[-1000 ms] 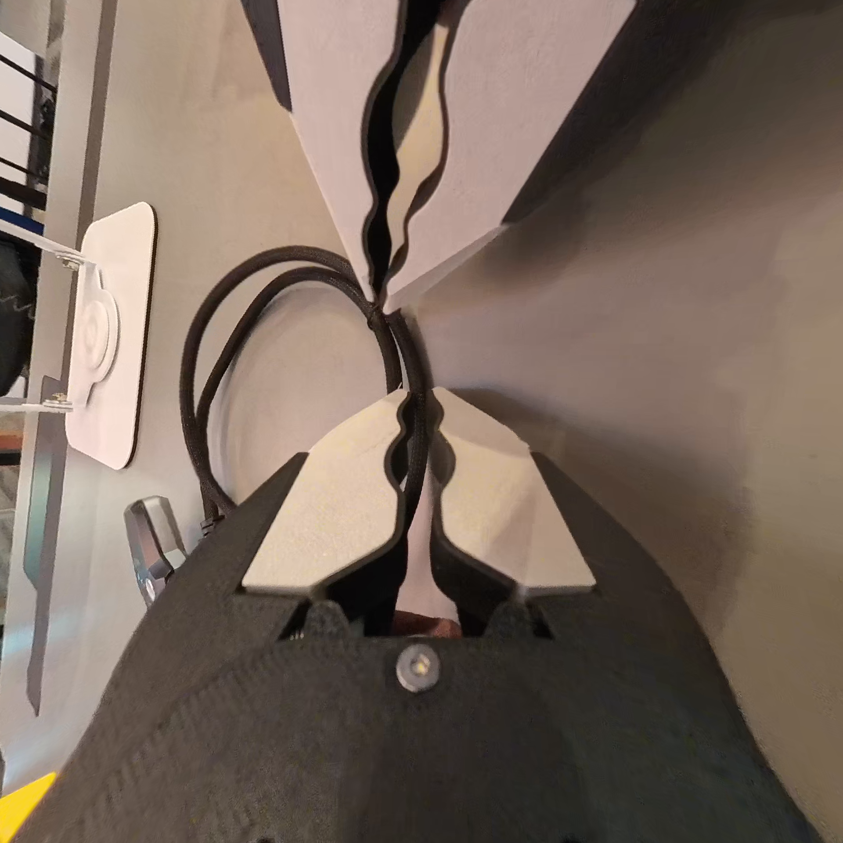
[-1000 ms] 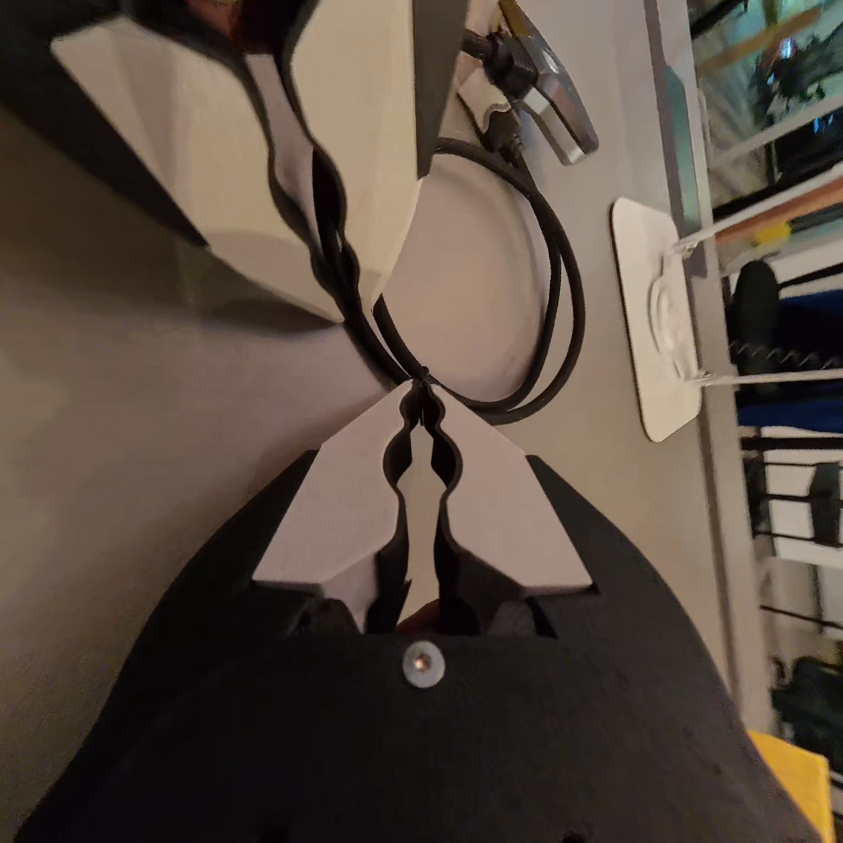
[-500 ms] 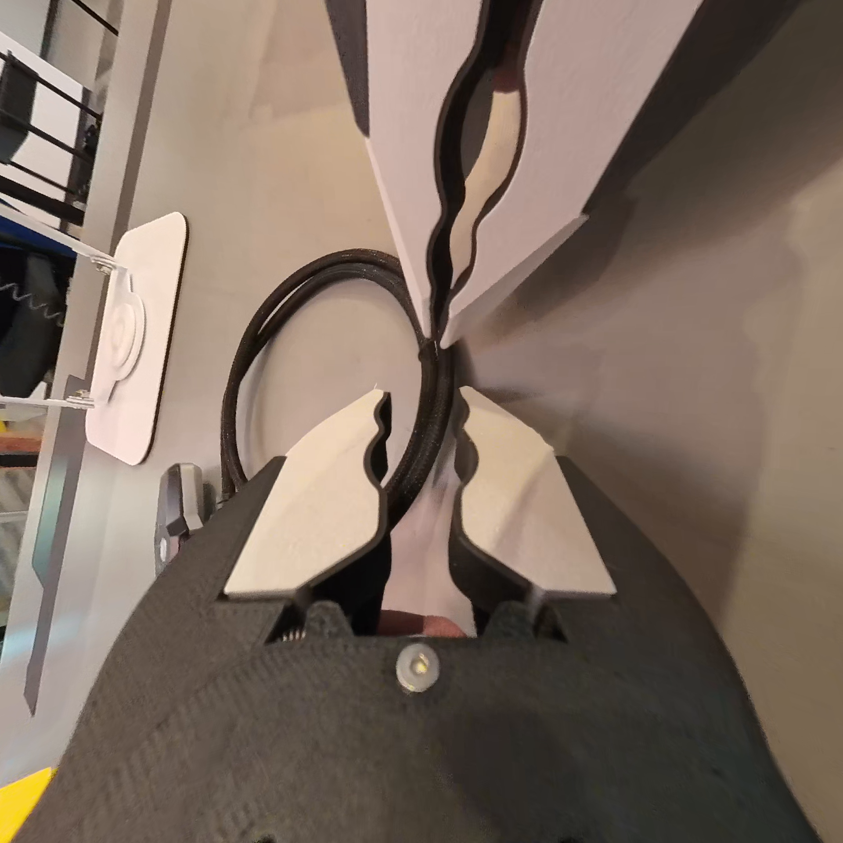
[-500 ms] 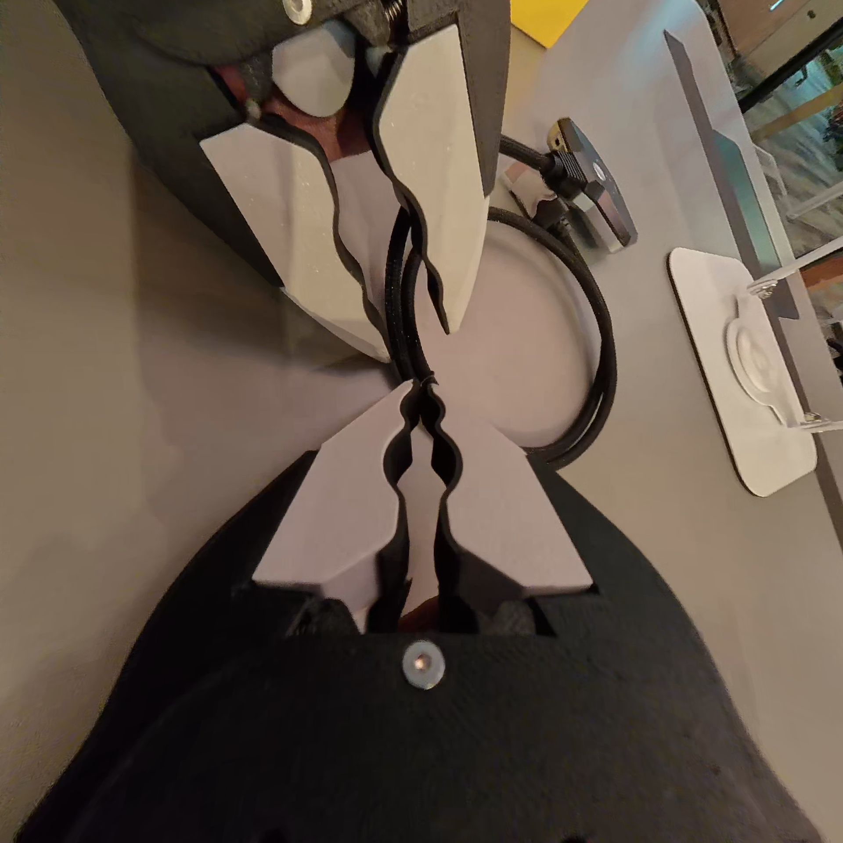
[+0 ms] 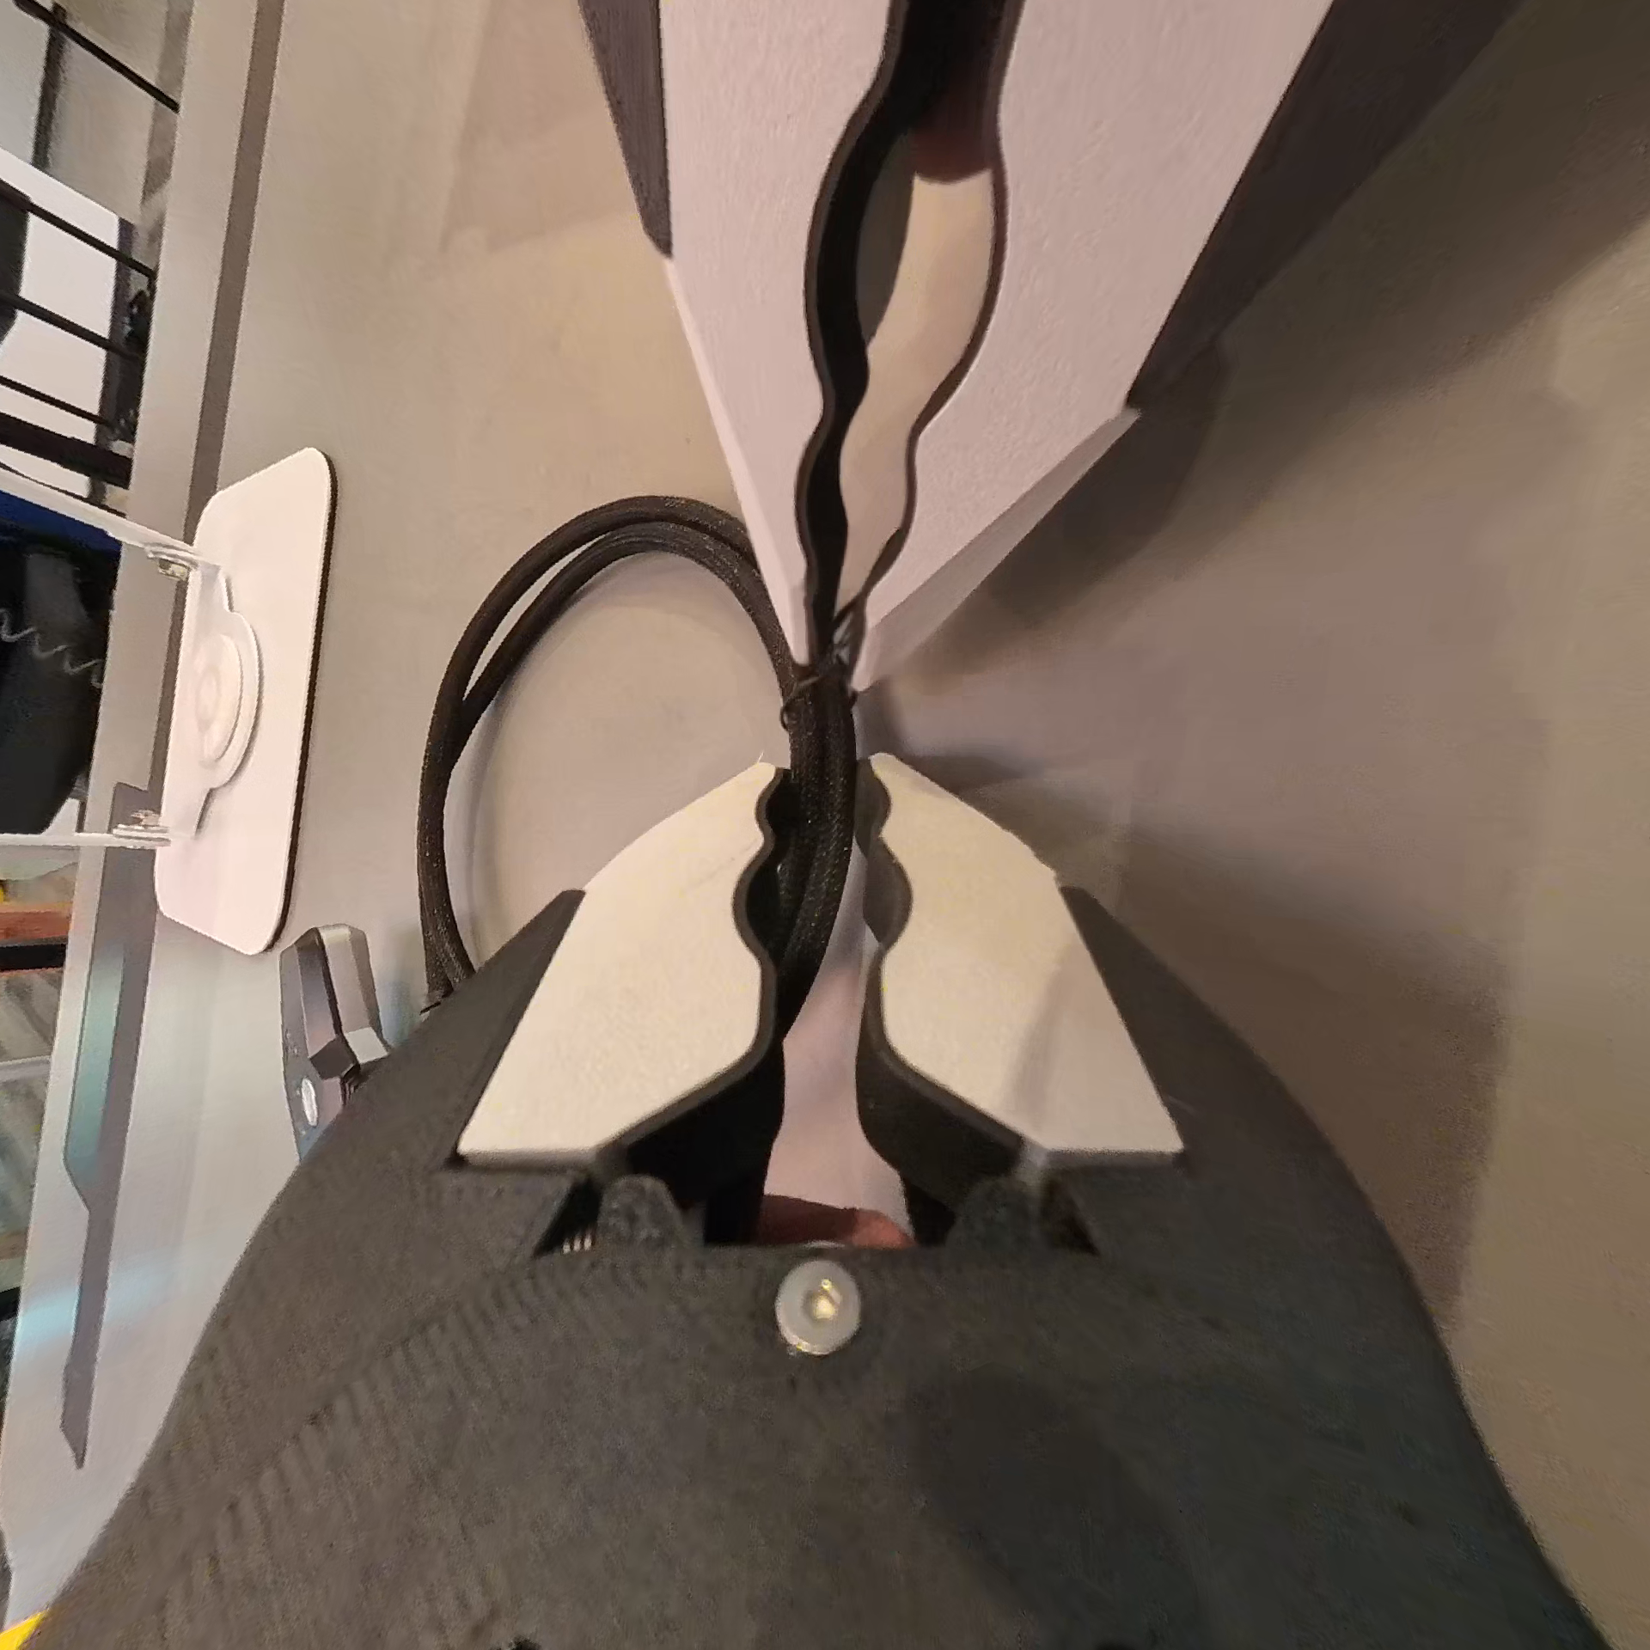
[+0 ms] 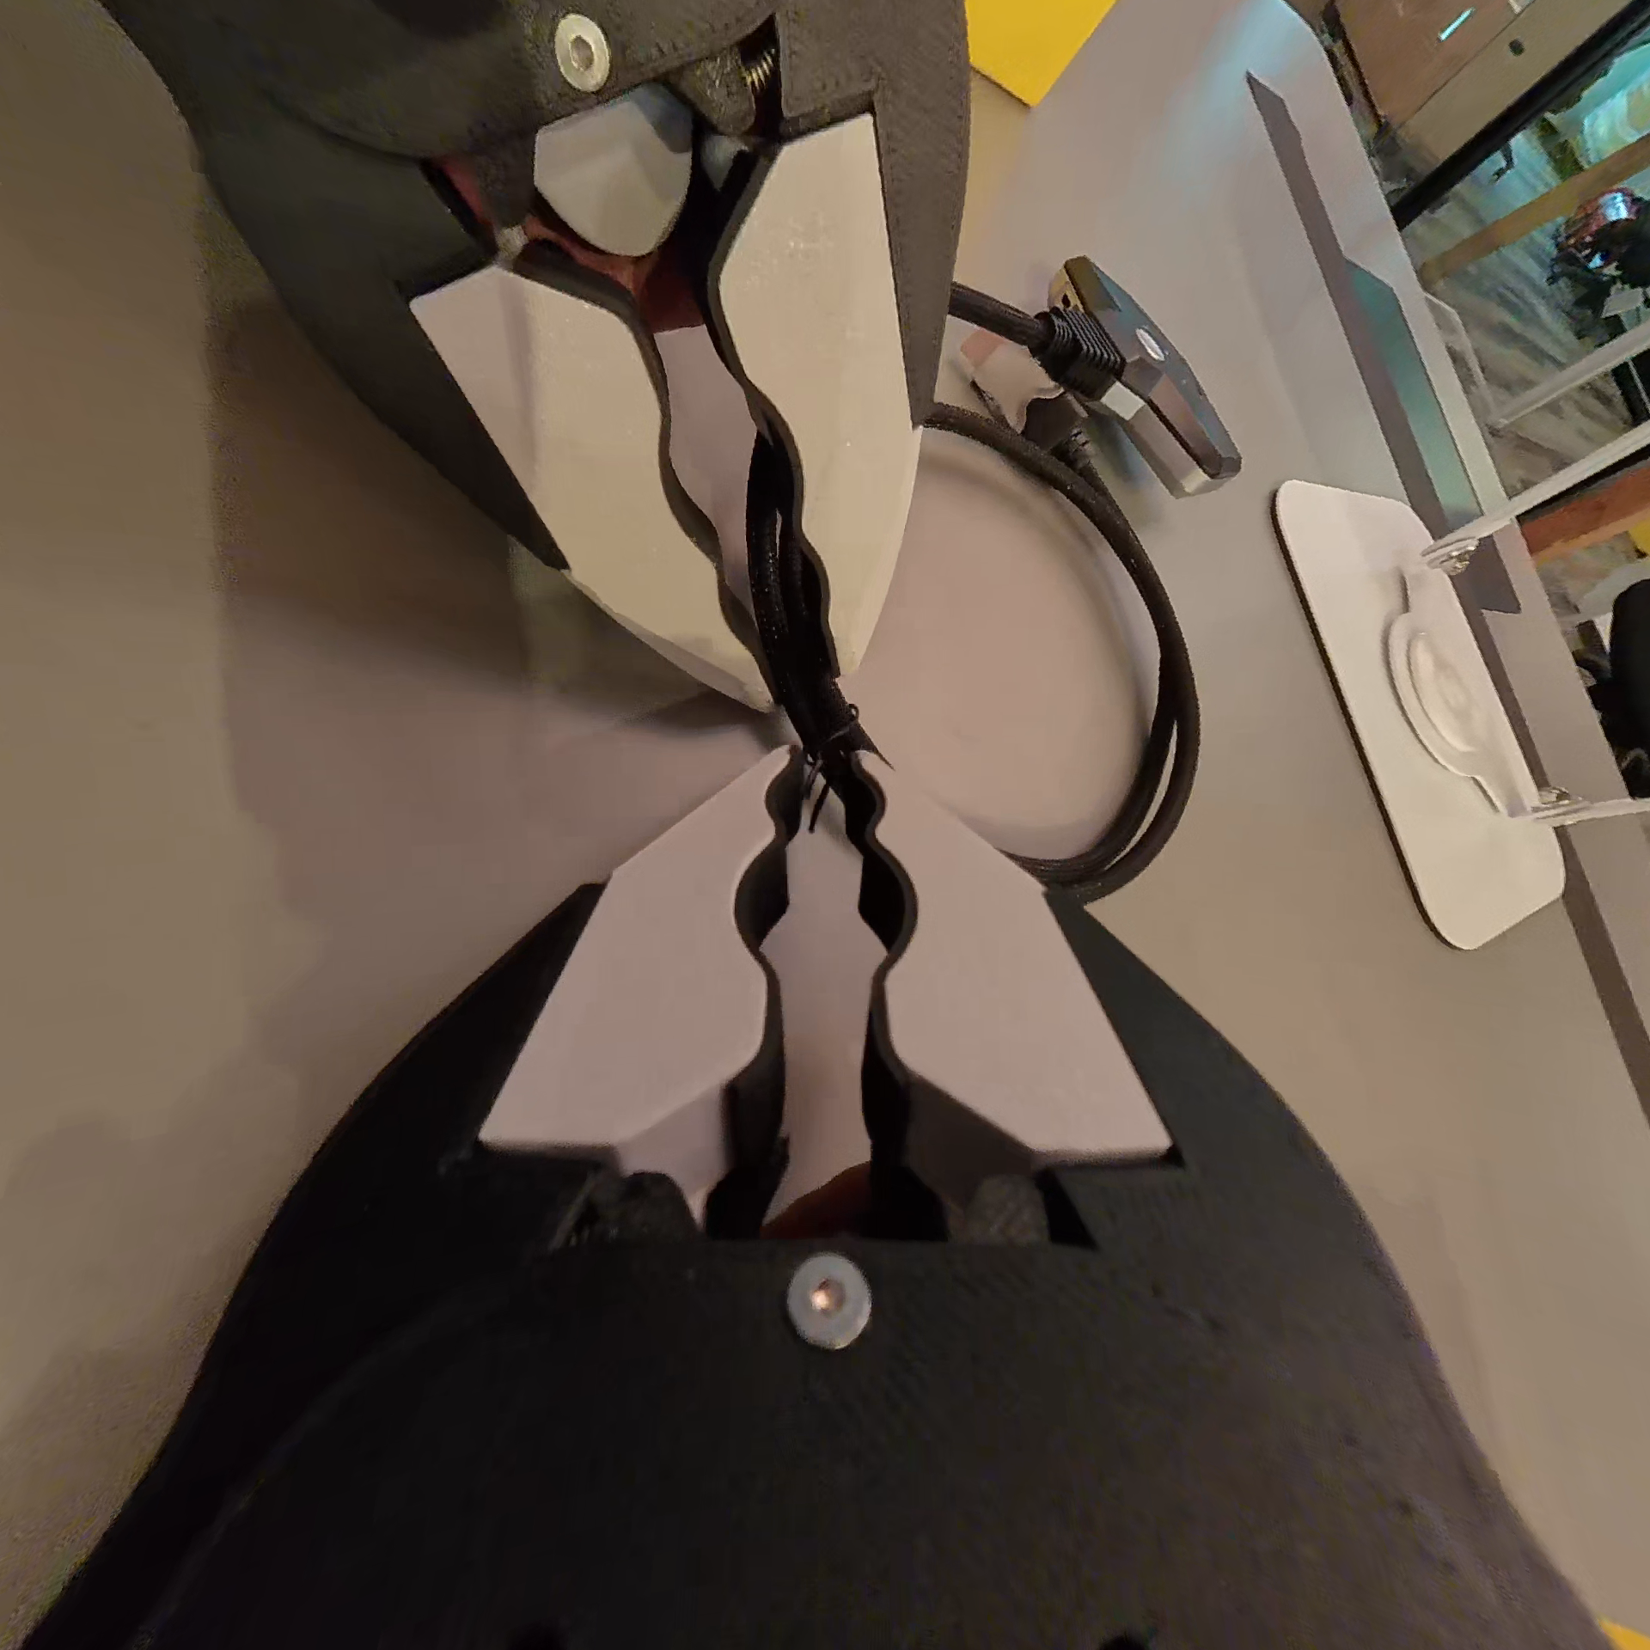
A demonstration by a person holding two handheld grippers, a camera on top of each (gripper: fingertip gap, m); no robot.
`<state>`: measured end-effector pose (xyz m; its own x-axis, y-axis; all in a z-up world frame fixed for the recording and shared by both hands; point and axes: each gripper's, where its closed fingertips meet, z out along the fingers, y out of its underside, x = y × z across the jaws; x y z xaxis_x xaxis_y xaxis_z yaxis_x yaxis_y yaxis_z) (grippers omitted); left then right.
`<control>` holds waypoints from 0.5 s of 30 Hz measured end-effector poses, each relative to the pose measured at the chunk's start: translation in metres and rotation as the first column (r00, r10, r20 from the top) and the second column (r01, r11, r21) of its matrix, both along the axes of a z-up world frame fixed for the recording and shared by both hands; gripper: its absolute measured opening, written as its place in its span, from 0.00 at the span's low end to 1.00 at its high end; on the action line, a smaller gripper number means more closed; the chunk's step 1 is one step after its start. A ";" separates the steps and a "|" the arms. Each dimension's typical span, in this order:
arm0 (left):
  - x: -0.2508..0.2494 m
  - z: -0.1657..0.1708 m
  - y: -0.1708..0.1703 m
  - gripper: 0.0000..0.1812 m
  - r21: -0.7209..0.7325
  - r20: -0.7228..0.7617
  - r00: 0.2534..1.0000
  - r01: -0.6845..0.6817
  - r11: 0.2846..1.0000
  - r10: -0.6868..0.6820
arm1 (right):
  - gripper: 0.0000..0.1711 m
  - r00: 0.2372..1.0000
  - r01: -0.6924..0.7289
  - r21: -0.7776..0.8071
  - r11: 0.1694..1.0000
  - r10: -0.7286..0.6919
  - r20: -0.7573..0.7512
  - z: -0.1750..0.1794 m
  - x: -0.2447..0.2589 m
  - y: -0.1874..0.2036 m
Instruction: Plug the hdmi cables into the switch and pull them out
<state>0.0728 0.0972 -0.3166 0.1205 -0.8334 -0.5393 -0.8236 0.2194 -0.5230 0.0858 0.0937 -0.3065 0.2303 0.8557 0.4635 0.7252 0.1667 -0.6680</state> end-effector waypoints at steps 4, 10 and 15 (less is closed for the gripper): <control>0.000 0.000 0.001 0.07 0.008 -0.003 1.000 -0.003 1.000 0.003 | 0.13 0.997 0.059 -0.065 0.996 -0.062 -0.044 0.004 0.007 -0.003; 0.001 0.000 0.002 0.07 0.012 -0.005 1.000 -0.003 1.000 0.003 | 0.14 0.986 0.107 -0.188 0.976 -0.129 -0.110 0.006 0.013 -0.011; 0.001 0.000 0.002 0.07 0.021 -0.008 1.000 -0.006 1.000 0.006 | 0.07 0.948 0.221 -0.355 0.909 -0.285 -0.139 0.000 0.009 -0.008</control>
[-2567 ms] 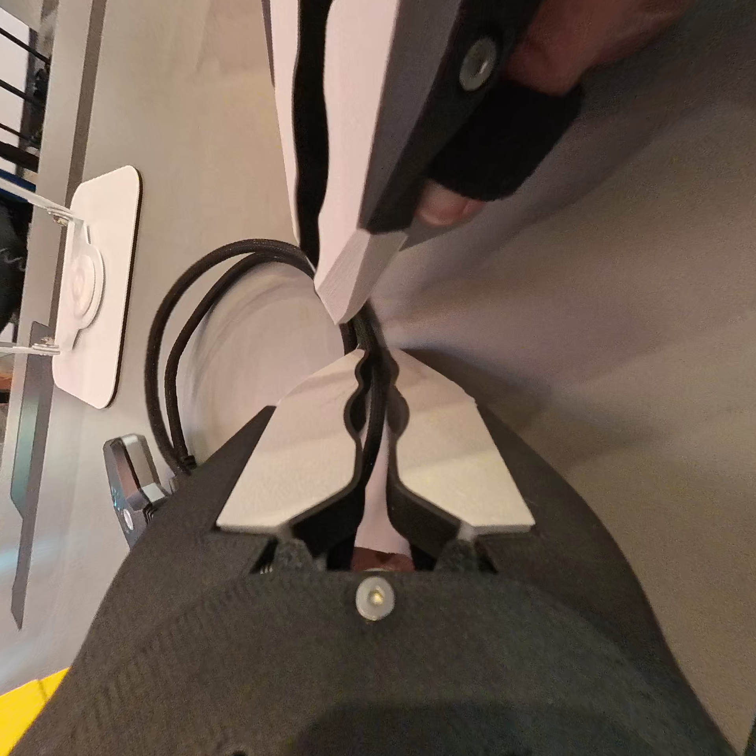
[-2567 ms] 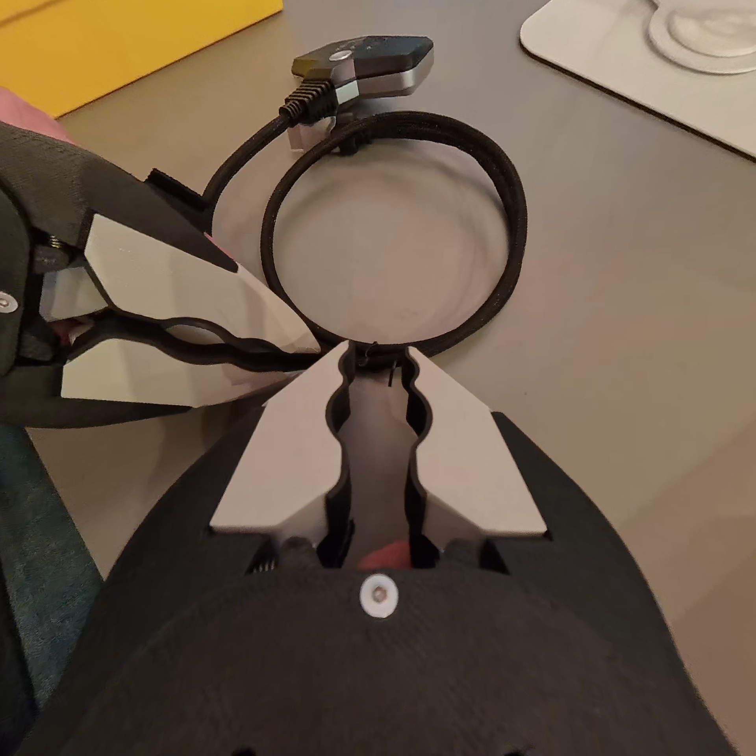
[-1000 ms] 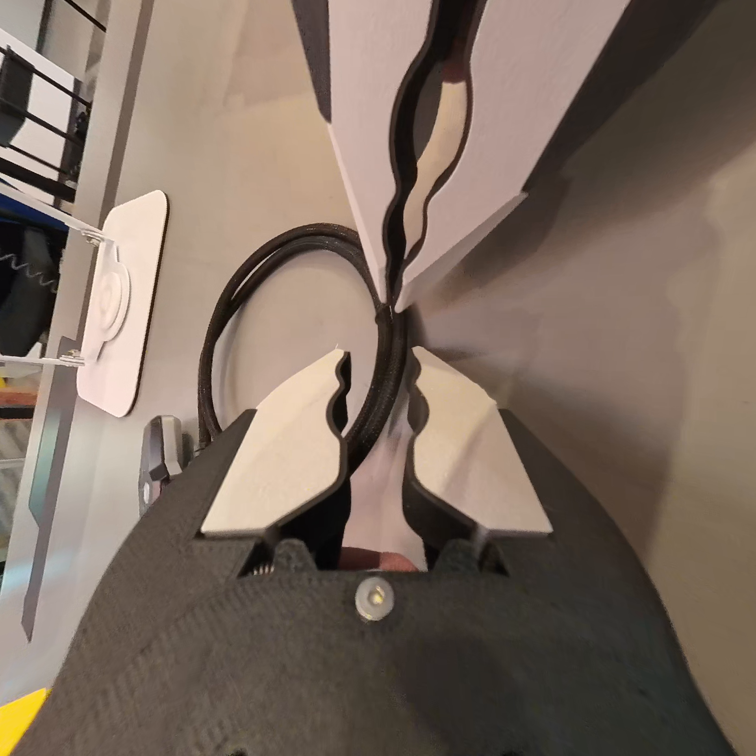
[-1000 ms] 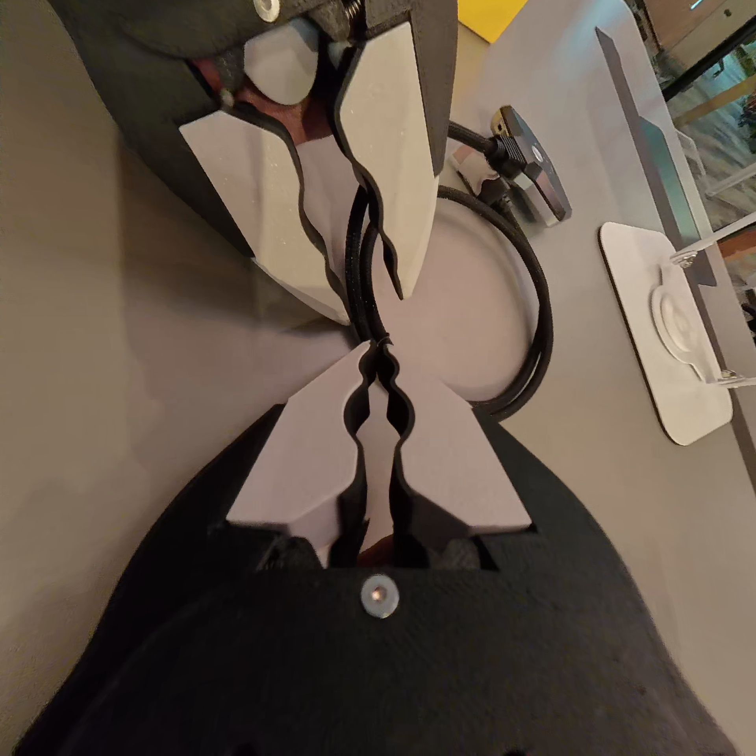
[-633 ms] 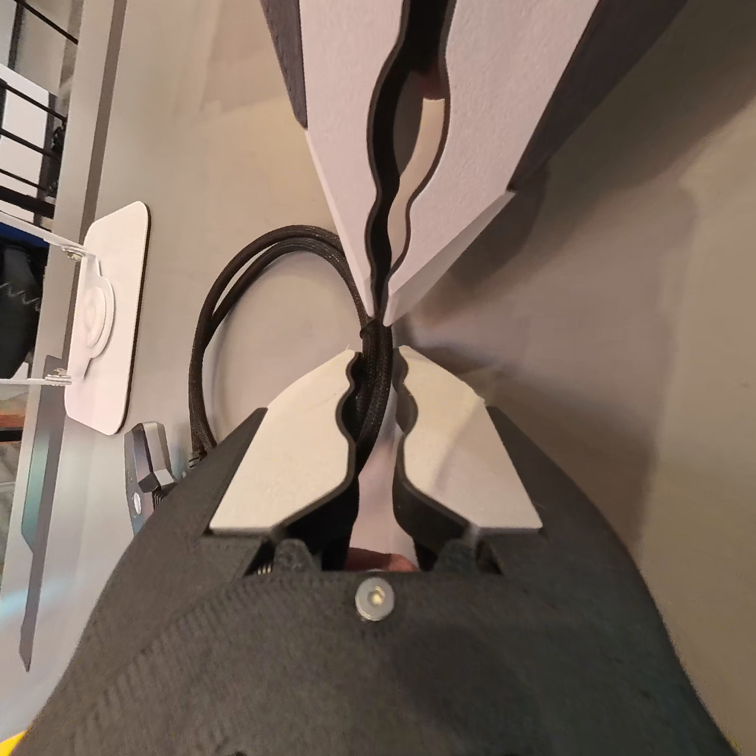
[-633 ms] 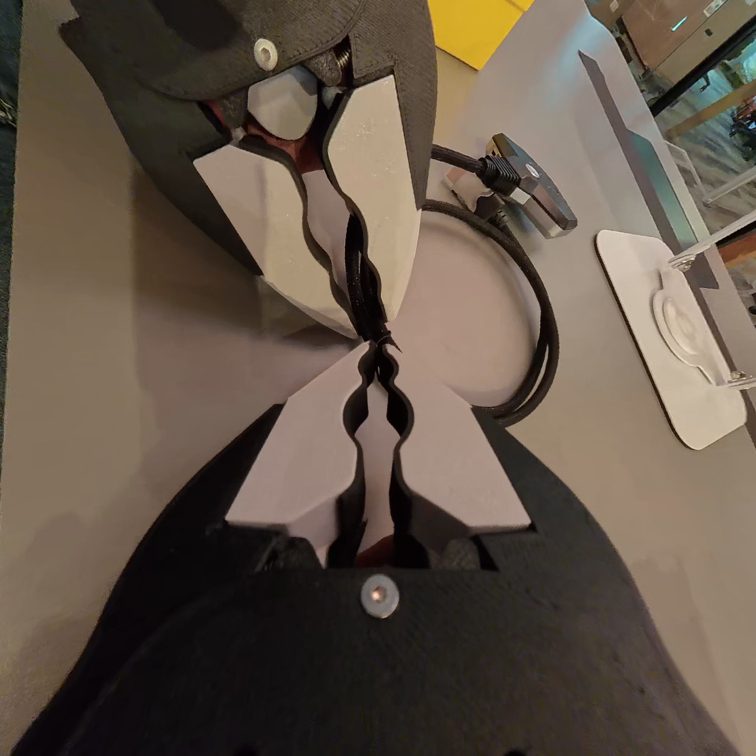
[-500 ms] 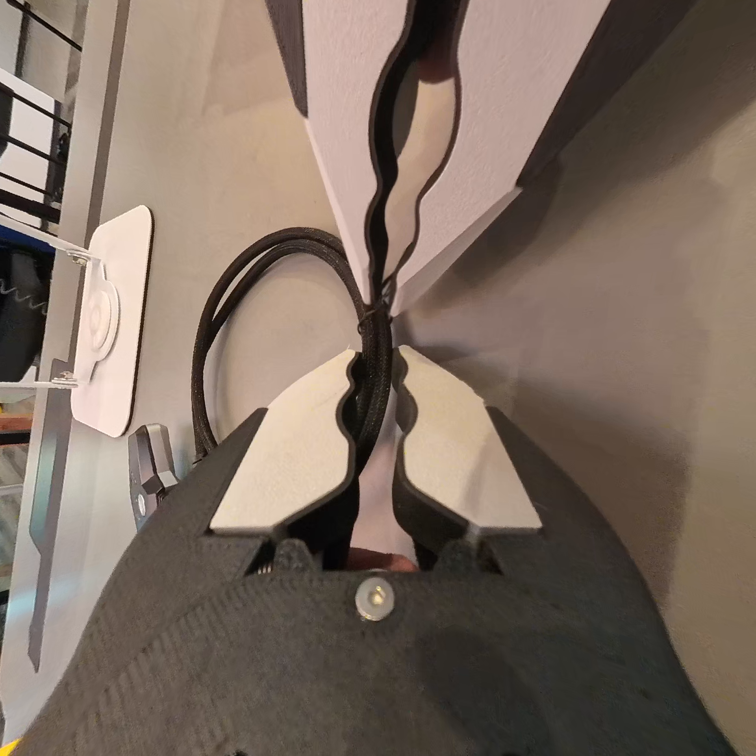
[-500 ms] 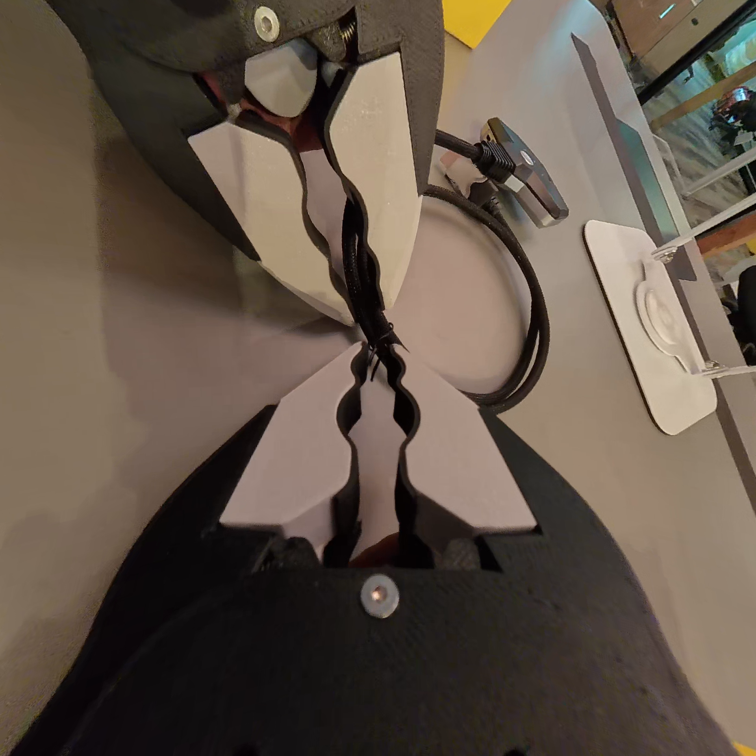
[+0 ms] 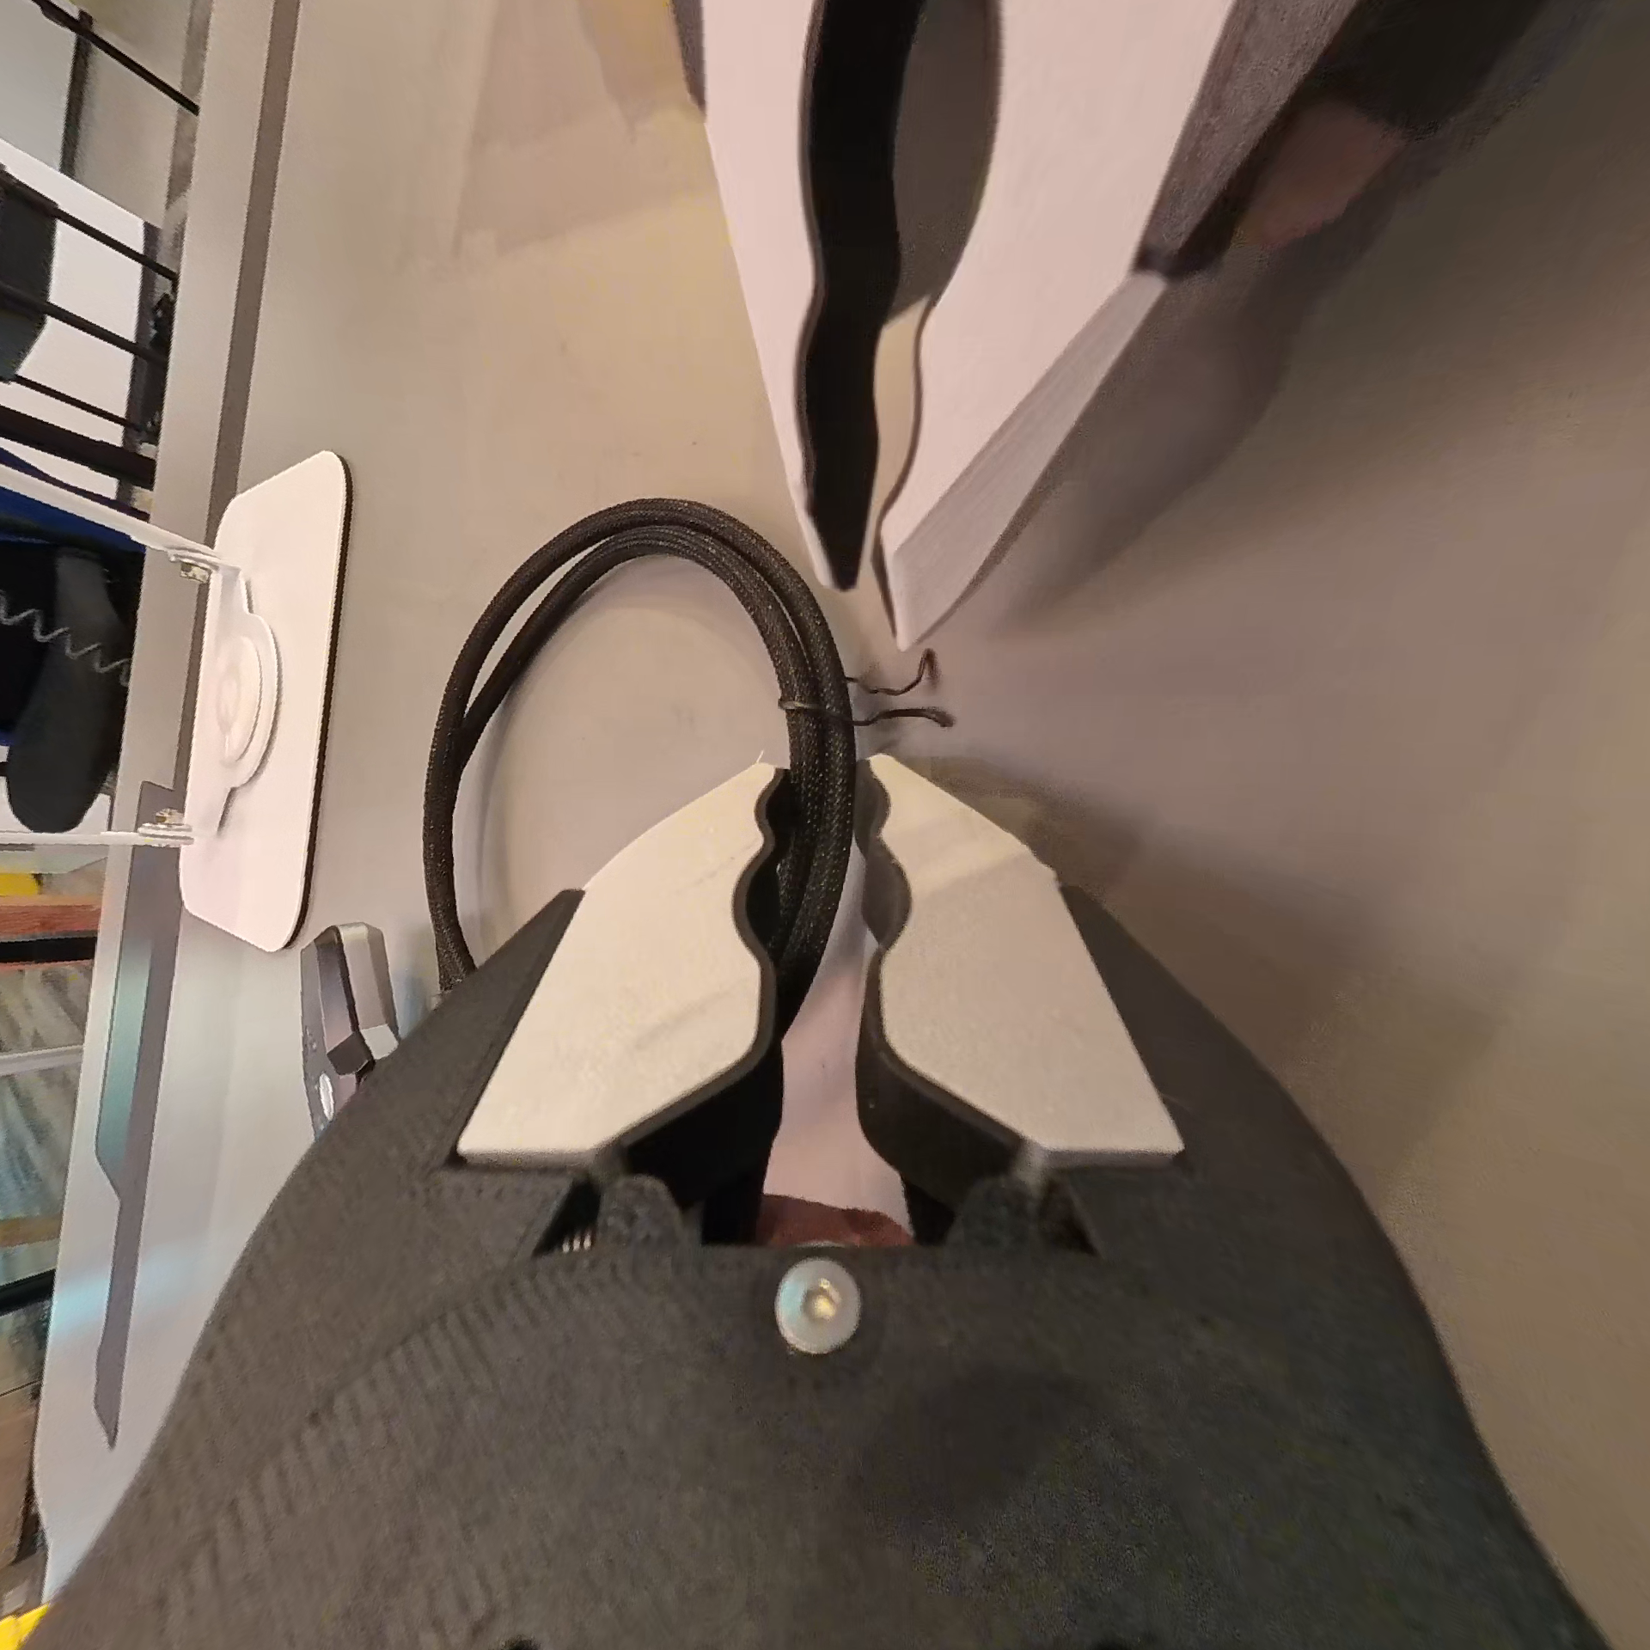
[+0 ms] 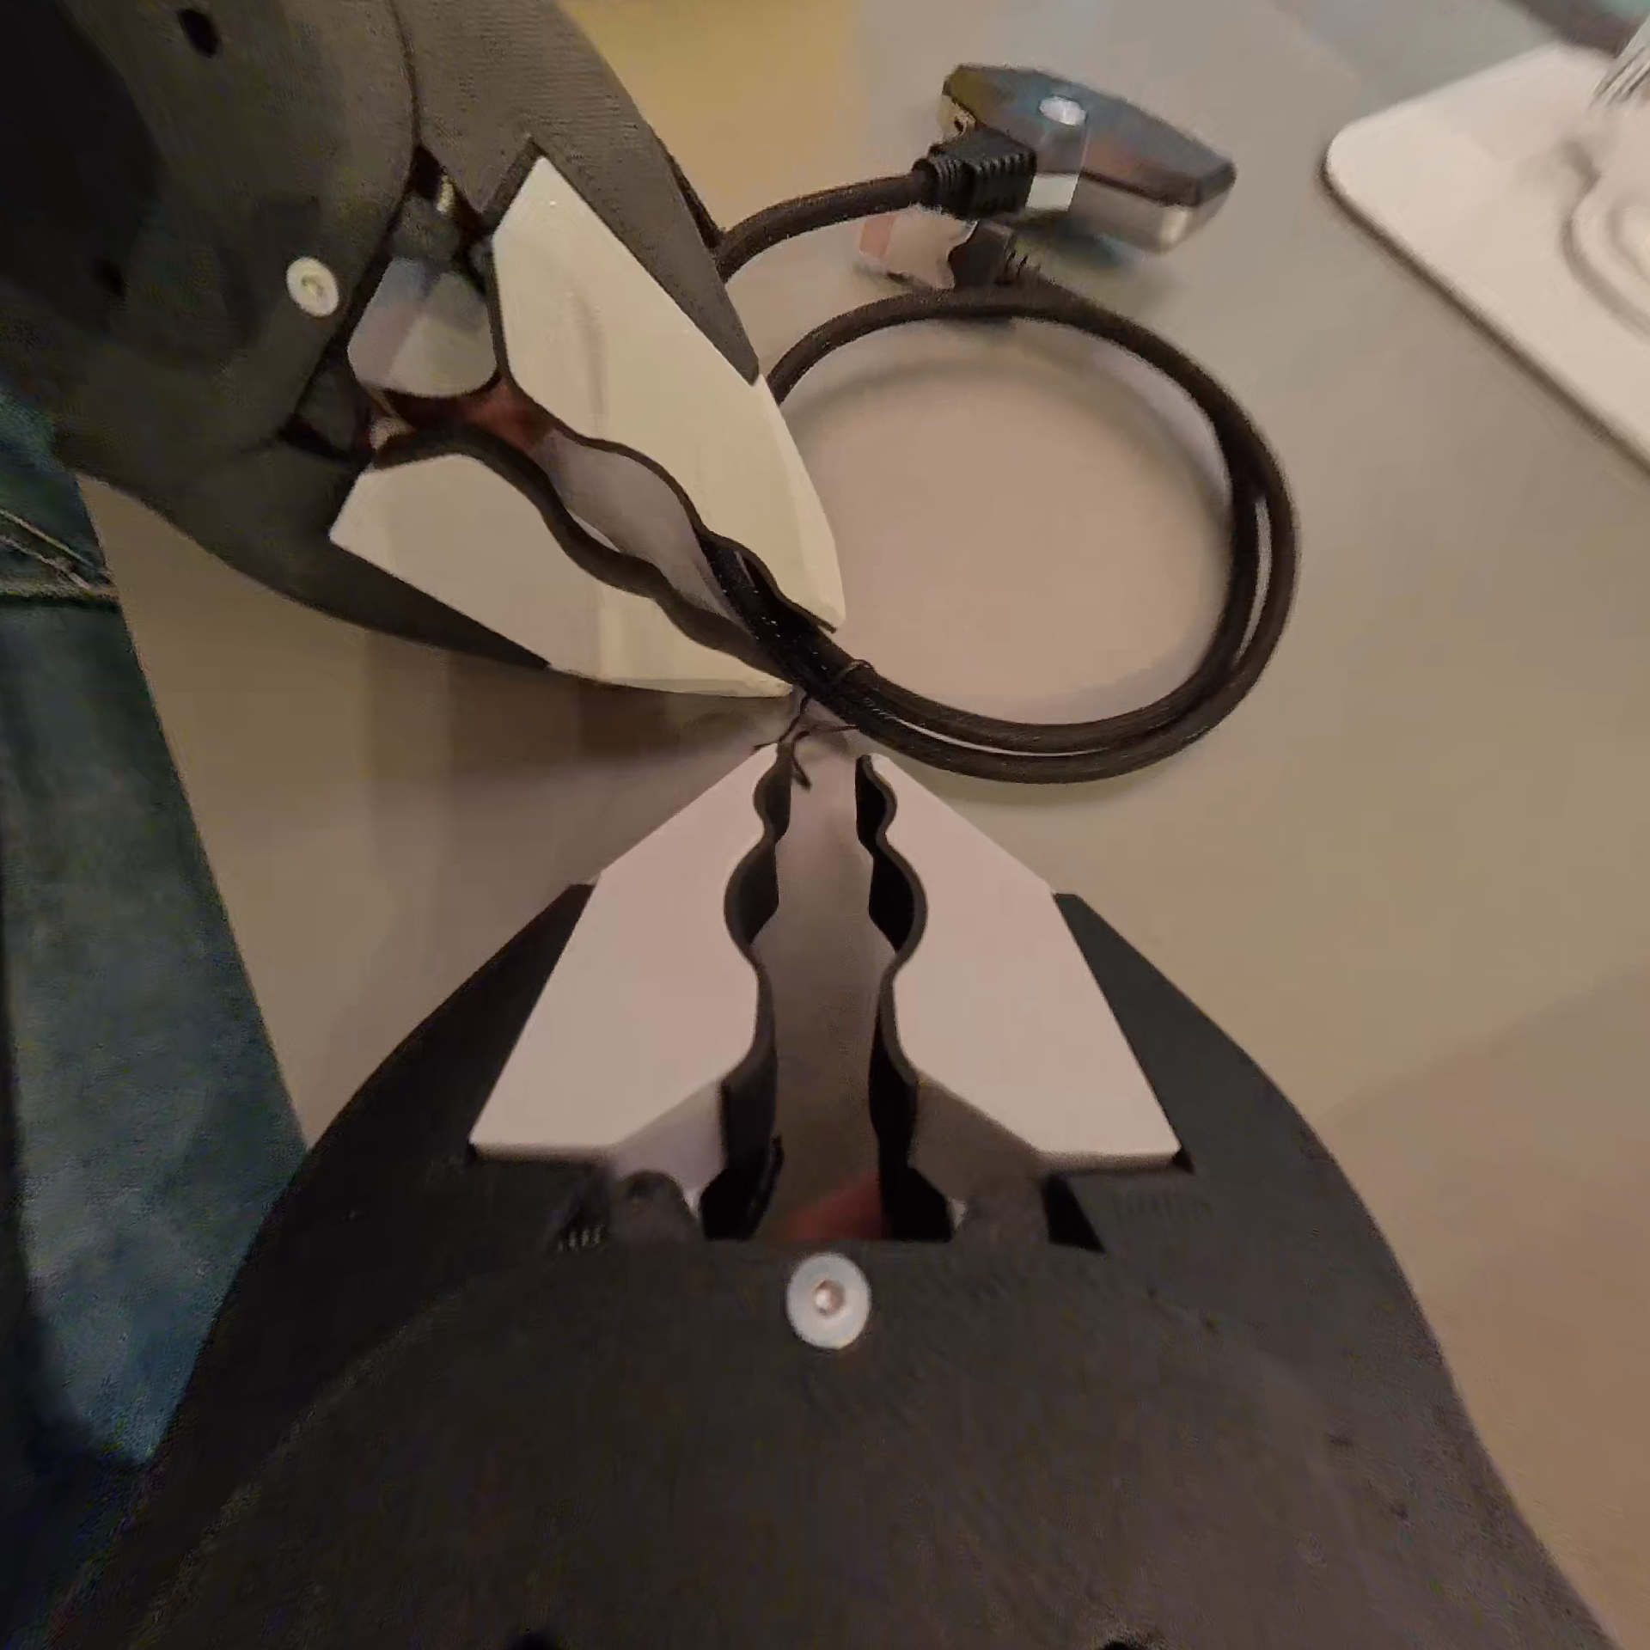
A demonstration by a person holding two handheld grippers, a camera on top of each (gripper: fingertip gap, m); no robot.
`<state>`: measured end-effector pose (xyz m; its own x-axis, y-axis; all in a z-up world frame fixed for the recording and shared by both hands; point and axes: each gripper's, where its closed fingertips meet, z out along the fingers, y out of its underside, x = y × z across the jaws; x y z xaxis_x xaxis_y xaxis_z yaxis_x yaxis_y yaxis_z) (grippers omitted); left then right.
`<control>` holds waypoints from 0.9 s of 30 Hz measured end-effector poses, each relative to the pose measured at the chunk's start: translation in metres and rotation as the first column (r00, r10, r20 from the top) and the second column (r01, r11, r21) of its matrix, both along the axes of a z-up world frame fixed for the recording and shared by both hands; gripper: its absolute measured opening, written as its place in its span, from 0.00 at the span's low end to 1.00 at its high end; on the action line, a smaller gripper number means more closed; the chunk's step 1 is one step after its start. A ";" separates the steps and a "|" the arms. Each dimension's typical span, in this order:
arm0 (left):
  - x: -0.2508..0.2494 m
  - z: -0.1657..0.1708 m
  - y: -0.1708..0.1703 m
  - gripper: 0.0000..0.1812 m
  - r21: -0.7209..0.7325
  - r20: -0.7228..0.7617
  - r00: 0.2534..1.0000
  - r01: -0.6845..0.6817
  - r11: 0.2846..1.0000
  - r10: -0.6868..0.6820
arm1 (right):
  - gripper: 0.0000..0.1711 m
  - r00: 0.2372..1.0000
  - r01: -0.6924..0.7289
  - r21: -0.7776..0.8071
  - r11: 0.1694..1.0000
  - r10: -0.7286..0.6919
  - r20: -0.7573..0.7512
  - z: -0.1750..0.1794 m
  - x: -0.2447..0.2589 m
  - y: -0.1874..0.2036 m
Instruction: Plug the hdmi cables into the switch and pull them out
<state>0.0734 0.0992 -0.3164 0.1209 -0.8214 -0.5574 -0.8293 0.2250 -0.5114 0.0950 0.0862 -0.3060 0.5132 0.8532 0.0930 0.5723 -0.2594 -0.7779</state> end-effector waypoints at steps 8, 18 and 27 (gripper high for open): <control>0.000 0.000 0.000 0.07 0.007 -0.001 1.000 -0.006 1.000 0.006 | 0.11 0.996 0.083 -0.157 0.984 -0.084 0.003 -0.013 -0.013 0.000; 0.000 0.001 0.001 0.07 0.004 0.007 1.000 -0.012 1.000 0.012 | 0.00 0.996 0.073 -0.074 0.995 -0.069 0.059 -0.014 -0.017 0.004; 0.000 0.006 0.001 0.08 -0.018 0.025 1.000 -0.006 1.000 0.006 | 0.00 0.991 -0.006 0.124 0.992 -0.011 0.135 -0.005 -0.010 0.006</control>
